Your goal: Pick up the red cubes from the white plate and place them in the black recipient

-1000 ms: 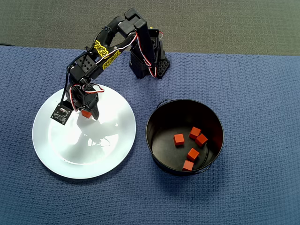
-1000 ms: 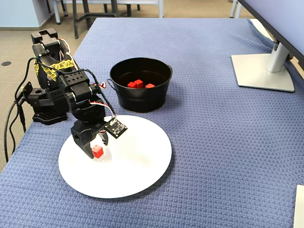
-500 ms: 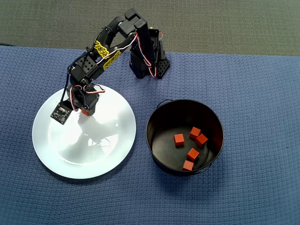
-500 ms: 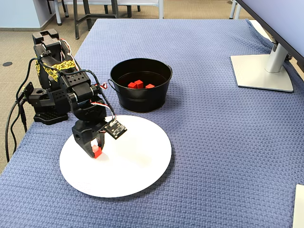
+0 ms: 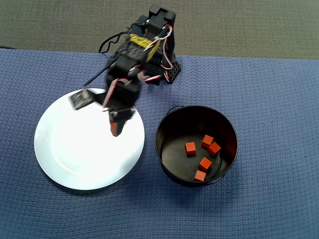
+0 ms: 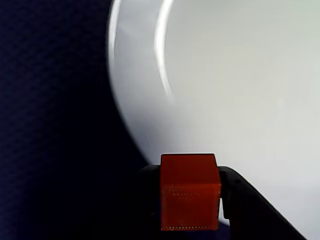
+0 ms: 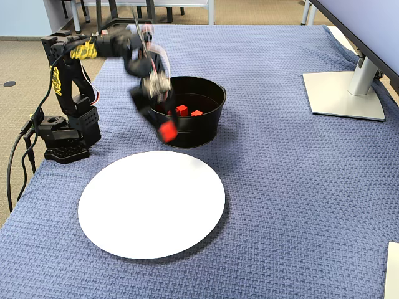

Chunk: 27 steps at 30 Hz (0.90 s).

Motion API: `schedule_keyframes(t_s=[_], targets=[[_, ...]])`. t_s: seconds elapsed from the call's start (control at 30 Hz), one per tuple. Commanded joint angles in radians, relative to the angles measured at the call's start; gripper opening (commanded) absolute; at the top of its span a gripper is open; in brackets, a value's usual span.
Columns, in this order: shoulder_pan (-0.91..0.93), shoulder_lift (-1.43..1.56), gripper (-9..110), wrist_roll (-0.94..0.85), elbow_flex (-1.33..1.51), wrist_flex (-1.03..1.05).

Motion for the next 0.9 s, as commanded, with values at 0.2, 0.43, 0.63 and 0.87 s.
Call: schedule_keyframes(t_s=[0.2, 0.43, 0.63, 0.87], targets=[[-0.413, 0.101, 0, 0.589, -0.147, -0.003], [-0.577, 0.146, 36, 0.62, 0.046, -0.055], [-0.311, 0.281, 23, 0.635, 0.117, -0.061], [-0.17, 0.626, 17, 0.704, 0.543, -0.179]])
